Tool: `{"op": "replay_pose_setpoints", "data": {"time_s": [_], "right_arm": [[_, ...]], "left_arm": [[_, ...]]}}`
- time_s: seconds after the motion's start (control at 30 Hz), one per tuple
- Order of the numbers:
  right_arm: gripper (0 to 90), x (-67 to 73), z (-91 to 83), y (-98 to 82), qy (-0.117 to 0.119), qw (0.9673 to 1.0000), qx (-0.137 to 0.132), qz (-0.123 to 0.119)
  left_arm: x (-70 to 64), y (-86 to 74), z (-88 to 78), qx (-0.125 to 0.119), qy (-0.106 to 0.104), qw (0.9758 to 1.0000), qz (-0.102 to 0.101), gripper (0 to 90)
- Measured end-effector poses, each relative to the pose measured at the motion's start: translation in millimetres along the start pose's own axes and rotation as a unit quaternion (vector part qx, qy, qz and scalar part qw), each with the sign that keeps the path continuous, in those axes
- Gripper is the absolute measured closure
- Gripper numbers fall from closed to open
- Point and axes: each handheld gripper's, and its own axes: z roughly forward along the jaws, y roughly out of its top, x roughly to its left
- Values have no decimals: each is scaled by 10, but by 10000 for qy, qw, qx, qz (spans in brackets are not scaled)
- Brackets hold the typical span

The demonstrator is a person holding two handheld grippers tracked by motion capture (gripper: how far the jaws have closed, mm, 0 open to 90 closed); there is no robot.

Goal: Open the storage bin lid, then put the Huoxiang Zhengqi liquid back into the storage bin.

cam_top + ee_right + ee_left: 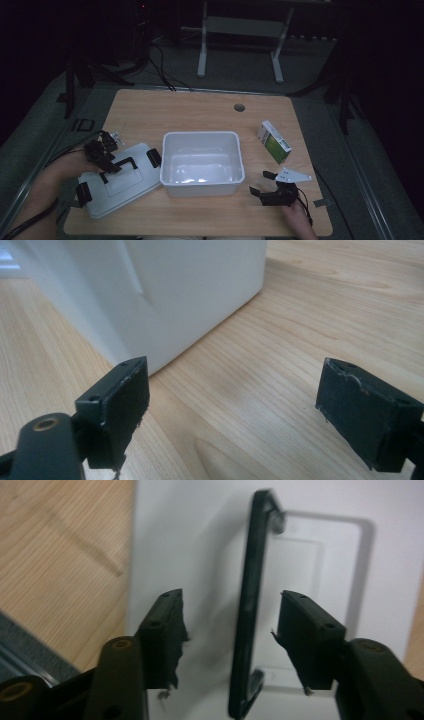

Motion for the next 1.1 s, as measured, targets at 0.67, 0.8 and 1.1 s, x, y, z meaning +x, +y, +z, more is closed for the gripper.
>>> {"op": "replay_pose_setpoints", "data": {"time_s": [0.67, 0.8, 1.1], "right_arm": [[216, -203, -516, 462, -455, 9984, -317, 113], [257, -357, -562, 591, -530, 9980, -318, 122], [272, -690, -545, 806, -968, 9952, -120, 111]], "left_arm": [[0, -17, -132, -294, 32, 9996, -30, 300], [8, -27, -124, -306, -3, 9995, -49, 300], [18, -59, -106, -297, -62, 9995, -54, 300]]}}
